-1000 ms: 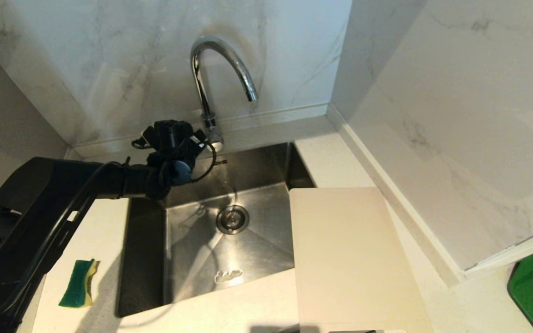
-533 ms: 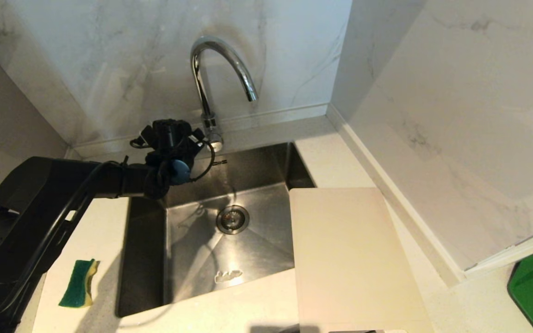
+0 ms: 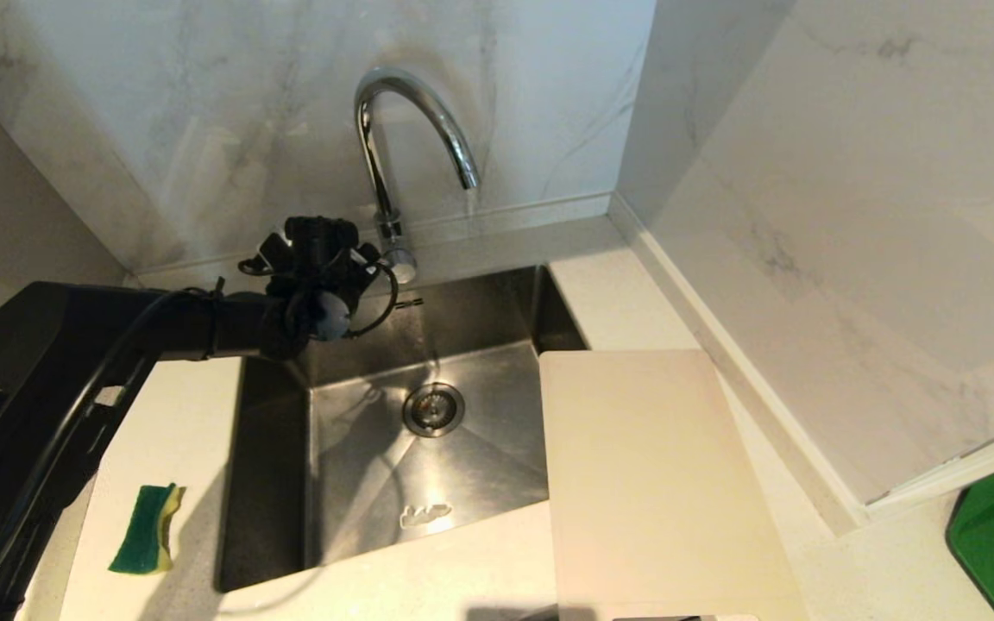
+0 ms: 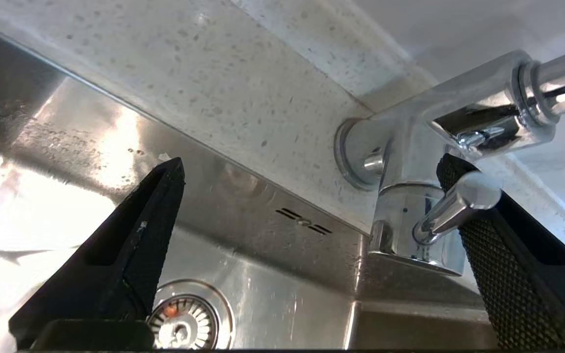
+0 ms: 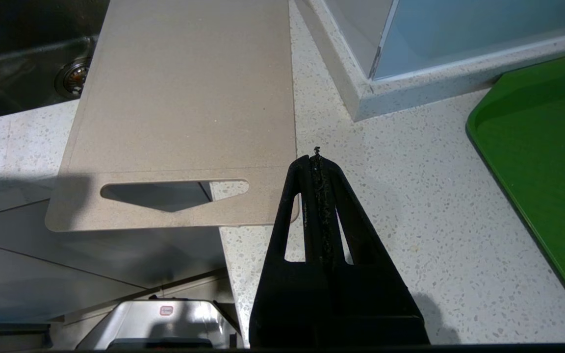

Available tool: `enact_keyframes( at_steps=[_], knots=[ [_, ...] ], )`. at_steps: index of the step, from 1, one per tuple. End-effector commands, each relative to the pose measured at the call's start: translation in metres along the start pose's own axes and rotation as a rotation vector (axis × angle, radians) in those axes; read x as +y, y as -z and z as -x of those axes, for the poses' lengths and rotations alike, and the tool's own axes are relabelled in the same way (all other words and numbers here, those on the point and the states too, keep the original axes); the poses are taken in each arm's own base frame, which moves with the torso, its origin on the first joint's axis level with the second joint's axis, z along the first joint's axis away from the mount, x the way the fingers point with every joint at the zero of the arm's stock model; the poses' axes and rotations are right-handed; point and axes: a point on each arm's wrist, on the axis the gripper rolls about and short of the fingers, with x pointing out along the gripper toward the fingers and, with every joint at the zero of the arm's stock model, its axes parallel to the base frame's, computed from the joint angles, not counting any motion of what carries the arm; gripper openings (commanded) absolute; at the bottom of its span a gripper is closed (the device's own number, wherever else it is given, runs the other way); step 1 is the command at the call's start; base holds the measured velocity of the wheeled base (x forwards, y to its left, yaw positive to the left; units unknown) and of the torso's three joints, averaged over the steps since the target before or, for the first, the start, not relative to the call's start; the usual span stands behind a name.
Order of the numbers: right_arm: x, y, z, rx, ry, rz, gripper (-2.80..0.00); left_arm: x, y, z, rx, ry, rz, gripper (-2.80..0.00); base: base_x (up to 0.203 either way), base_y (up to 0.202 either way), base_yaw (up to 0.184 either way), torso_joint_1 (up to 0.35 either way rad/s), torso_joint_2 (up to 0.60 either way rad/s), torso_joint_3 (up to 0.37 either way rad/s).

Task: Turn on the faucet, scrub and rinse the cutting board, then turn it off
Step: Turn on the tap

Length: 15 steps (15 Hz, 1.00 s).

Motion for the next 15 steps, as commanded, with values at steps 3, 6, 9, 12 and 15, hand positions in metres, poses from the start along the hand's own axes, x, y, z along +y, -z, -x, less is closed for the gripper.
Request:
enact_keyframes(
  at_steps=[3, 6, 9, 12, 15],
  knots=[
    [0.000, 0.000, 0.000, 0.001, 0.000, 0.000, -2.80, -0.006, -0.001, 0.008, 0.015, -0.004, 0.015, 0.00, 0.000, 0.000, 0.000, 0.000, 0.00, 0.000],
    [0.000, 0.000, 0.000, 0.001, 0.000, 0.000, -2.80, -0.011, 0.002, 0.014, 0.032, -0.002, 0.006, 0.00, 0.000, 0.000, 0.000, 0.000, 0.00, 0.000],
    [0.000, 0.000, 0.000, 0.001, 0.000, 0.000, -2.80, -0.008, 0.006, 0.012, 0.037, -0.008, 0.002, 0.00, 0.000, 0.000, 0.000, 0.000, 0.00, 0.000],
    [0.000, 0.000, 0.000, 0.001, 0.000, 0.000, -2.80, -0.009, 0.006, 0.013, 0.075, 0.005, 0.025, 0.00, 0.000, 0.000, 0.000, 0.000, 0.00, 0.000],
    [0.000, 0.000, 0.000, 0.001, 0.000, 0.000, -2.80, -0.008, 0.006, 0.014, 0.090, -0.005, 0.025, 0.00, 0.000, 0.000, 0.000, 0.000, 0.00, 0.000]
  ],
)
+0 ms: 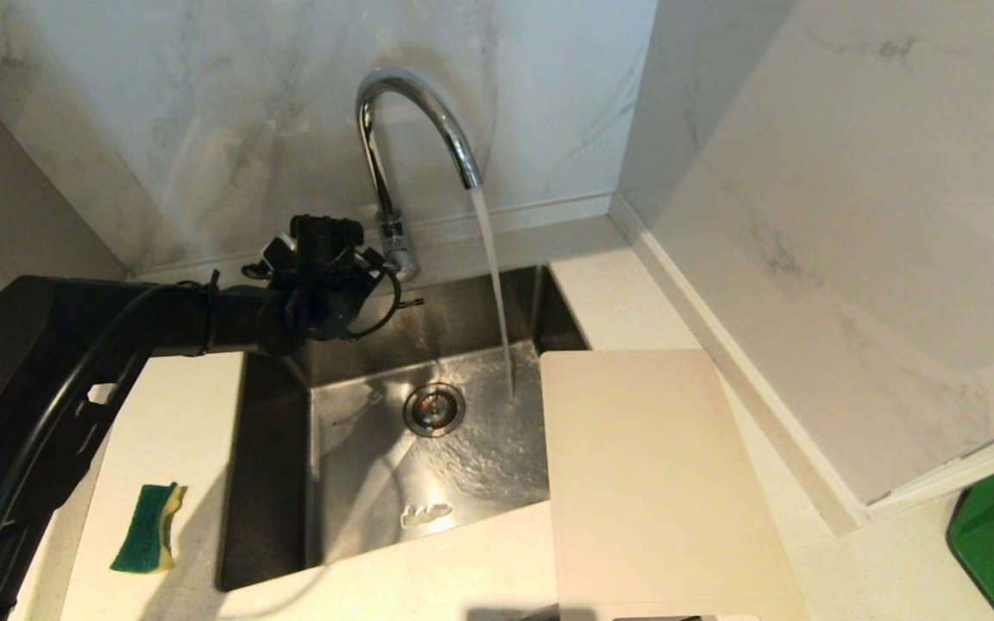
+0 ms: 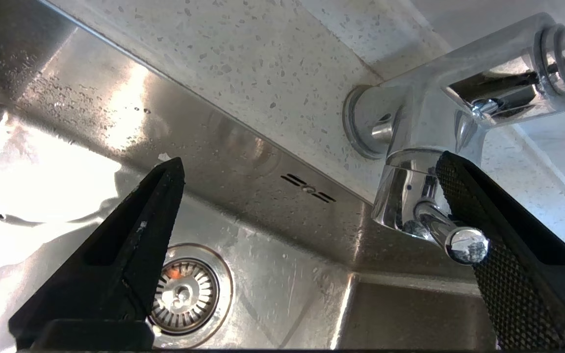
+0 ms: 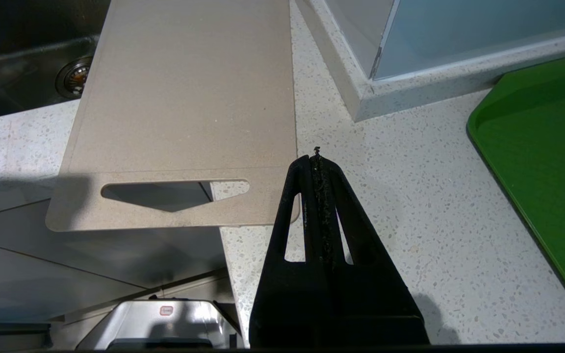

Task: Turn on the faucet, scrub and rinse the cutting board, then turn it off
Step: Turn on the tap

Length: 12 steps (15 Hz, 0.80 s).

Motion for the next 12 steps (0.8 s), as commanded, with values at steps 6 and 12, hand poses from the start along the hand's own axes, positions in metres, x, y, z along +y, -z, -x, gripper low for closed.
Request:
enact_keyframes(
  at_steps=[6, 12],
  knots=[
    [0.000, 0.000, 0.000, 0.000, 0.000, 0.000, -2.80, -0.002, -0.001, 0.002, 0.047, 0.022, 0.001, 0.00, 0.000, 0.000, 0.000, 0.000, 0.00, 0.000],
    [0.000, 0.000, 0.000, 0.000, 0.000, 0.000, -2.80, -0.025, -0.014, 0.026, 0.036, 0.087, 0.022, 0.00, 0.000, 0.000, 0.000, 0.000, 0.00, 0.000]
  ],
)
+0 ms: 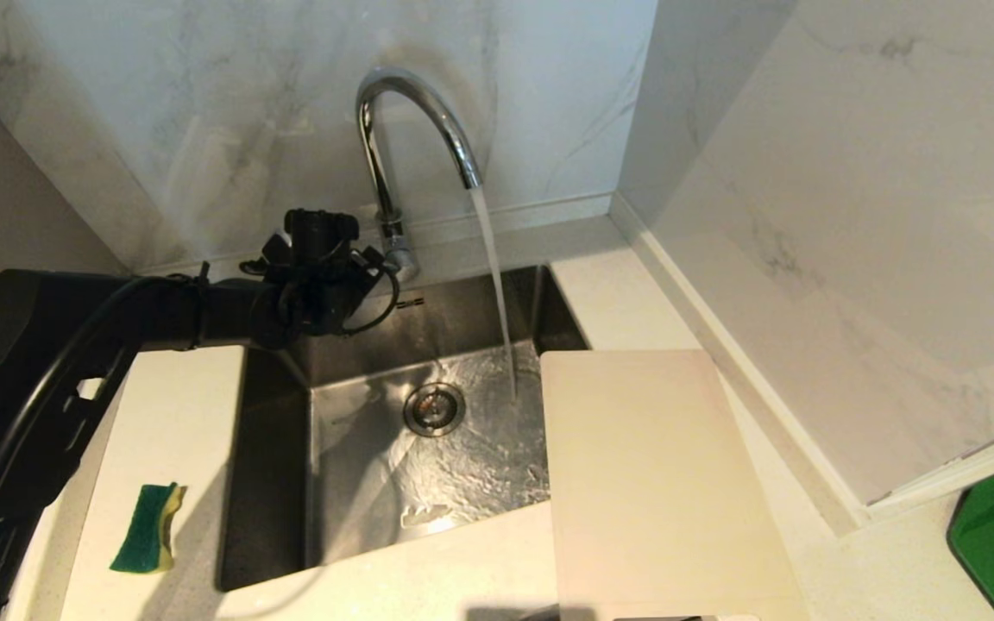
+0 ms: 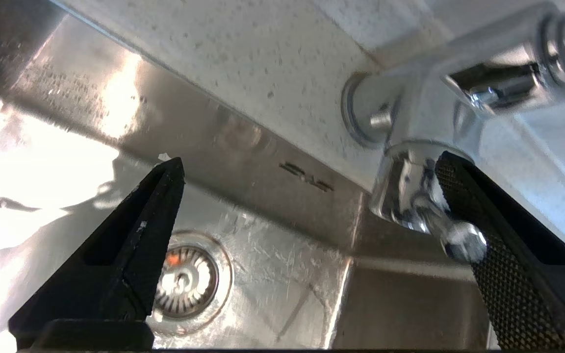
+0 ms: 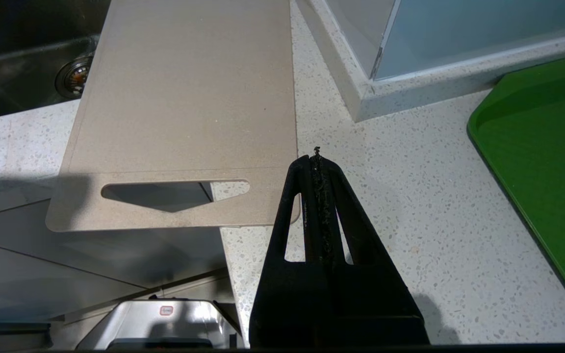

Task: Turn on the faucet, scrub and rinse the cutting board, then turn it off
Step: Turn on the tap

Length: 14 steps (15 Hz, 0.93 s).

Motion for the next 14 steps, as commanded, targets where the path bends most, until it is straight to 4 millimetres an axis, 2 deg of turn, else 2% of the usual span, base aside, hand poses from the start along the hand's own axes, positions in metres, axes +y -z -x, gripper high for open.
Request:
enact_keyframes(
  at_steps=[1, 3, 7, 14],
  knots=[
    [0.000, 0.000, 0.000, 0.001, 0.000, 0.000, -2.80, -0.024, -0.016, 0.024, -0.025, 0.072, 0.032, 0.00, 0.000, 0.000, 0.000, 0.000, 0.00, 0.000],
    [0.000, 0.000, 0.000, 0.001, 0.000, 0.000, -2.80, -0.040, -0.022, 0.043, -0.022, 0.121, 0.037, 0.00, 0.000, 0.000, 0.000, 0.000, 0.00, 0.000],
    [0.000, 0.000, 0.000, 0.001, 0.000, 0.000, -2.80, -0.058, -0.039, 0.072, -0.019, 0.163, 0.025, 0.00, 0.000, 0.000, 0.000, 0.000, 0.00, 0.000],
    [0.000, 0.000, 0.000, -0.001, 0.000, -0.002, -2.80, -0.056, -0.088, 0.124, 0.017, 0.076, -0.093, 0.00, 0.000, 0.000, 0.000, 0.000, 0.00, 0.000]
  ],
)
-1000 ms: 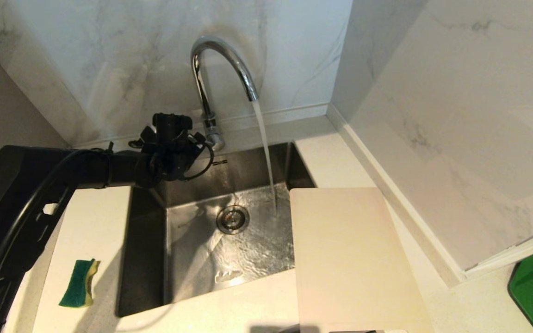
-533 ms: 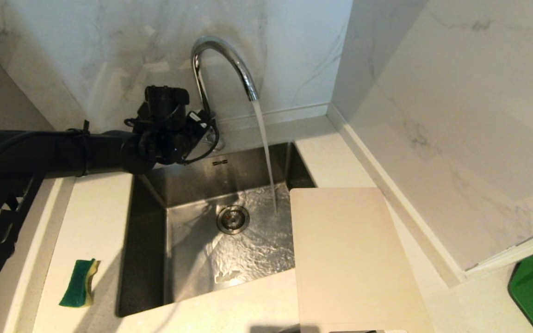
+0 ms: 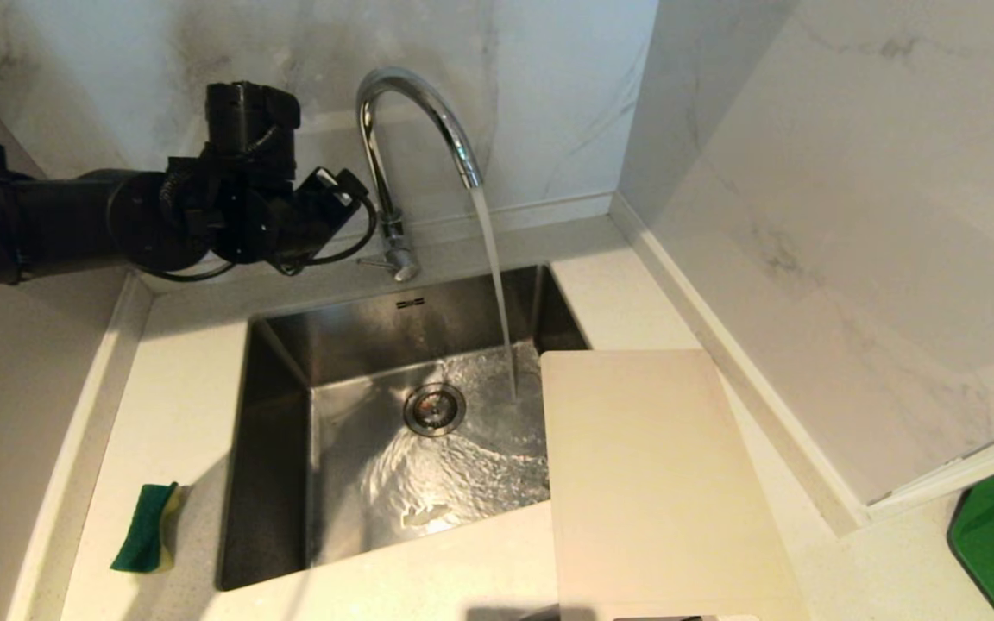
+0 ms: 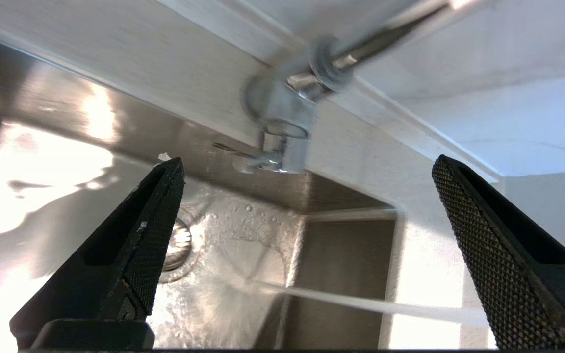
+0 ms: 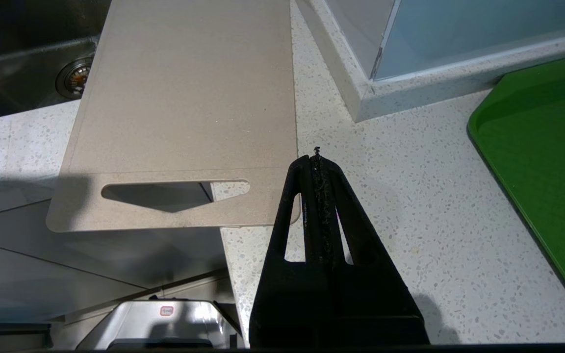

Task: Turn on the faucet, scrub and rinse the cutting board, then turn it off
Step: Turn on the tap, then pick up the cleaning cloth

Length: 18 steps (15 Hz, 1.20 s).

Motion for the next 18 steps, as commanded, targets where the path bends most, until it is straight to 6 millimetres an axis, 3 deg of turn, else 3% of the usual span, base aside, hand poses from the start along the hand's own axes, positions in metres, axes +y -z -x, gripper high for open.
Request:
enact_keyframes(
  at_steps=[1, 5, 9, 10, 13, 18],
  knots=[
    [0.000, 0.000, 0.000, 0.000, 0.000, -0.001, -2.80, 0.003, -0.022, 0.028, -0.004, -0.015, -0.073, 0.00, 0.000, 0.000, 0.000, 0.000, 0.00, 0.000],
    [0.000, 0.000, 0.000, -0.002, 0.000, -0.002, -2.80, 0.026, -0.042, 0.092, 0.161, -0.154, -0.410, 0.00, 0.000, 0.000, 0.000, 0.000, 0.00, 0.000],
    [0.000, 0.000, 0.000, -0.002, 0.000, -0.002, -2.80, 0.042, -0.068, 0.124, 0.201, -0.239, -0.456, 0.00, 0.000, 0.000, 0.000, 0.000, 0.00, 0.000],
    [0.000, 0.000, 0.000, -0.002, 0.000, -0.002, -2.80, 0.046, -0.071, 0.135, 0.222, -0.253, -0.464, -2.80, 0.000, 0.000, 0.000, 0.000, 0.00, 0.000],
    [0.000, 0.000, 0.000, -0.002, 0.000, -0.001, -2.80, 0.063, -0.065, 0.149, 0.329, -0.258, -0.486, -2.80, 0.000, 0.000, 0.000, 0.000, 0.00, 0.000],
    [0.000, 0.000, 0.000, -0.002, 0.002, -0.002, -2.80, 0.120, -0.058, 0.142, 0.576, -0.328, -0.435, -2.80, 0.000, 0.000, 0.000, 0.000, 0.00, 0.000]
  ],
)
